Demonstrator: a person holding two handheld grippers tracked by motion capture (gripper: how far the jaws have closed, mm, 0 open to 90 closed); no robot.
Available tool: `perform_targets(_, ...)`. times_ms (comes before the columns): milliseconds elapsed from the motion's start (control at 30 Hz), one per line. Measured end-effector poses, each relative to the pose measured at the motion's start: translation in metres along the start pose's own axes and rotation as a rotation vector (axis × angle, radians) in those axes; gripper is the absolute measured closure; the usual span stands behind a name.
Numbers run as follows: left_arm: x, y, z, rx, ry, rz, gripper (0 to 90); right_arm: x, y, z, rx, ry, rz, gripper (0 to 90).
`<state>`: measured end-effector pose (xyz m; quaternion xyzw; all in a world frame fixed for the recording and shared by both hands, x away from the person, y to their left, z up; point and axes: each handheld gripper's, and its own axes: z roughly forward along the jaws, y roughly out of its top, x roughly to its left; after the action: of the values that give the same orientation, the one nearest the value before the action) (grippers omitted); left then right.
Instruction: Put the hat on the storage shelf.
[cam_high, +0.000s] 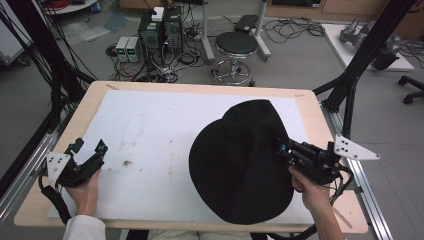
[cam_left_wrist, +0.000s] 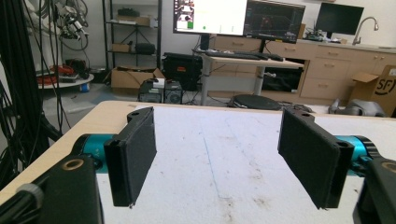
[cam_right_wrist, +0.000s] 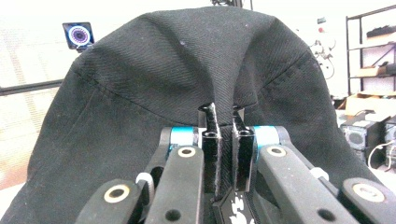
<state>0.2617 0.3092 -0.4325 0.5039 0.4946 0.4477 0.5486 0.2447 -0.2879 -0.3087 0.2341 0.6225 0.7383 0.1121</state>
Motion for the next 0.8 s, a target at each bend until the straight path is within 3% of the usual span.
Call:
perform_targets(600, -0.0009, -0.0002, 0.0003, 0.002, -0.003, -0.002, 27.9, 0.0005, -0.0036, -0.0021, -0.005, 0.044, 0.005, 80.8)
perform_targets(700, -0.001, -0.0003, 0.0004, 0.003, -0.004, -0.002, 27.9, 0.0006, -0.0029, -0.0028, -0.016, 0.052, 0.013, 73.3)
perform_targets(800, -0.001, -0.0002, 0.0004, 0.003, -0.004, -0.001, 27.9, -0.0001, -0.002, -0.0032, -0.035, 0.067, 0.013, 59.2)
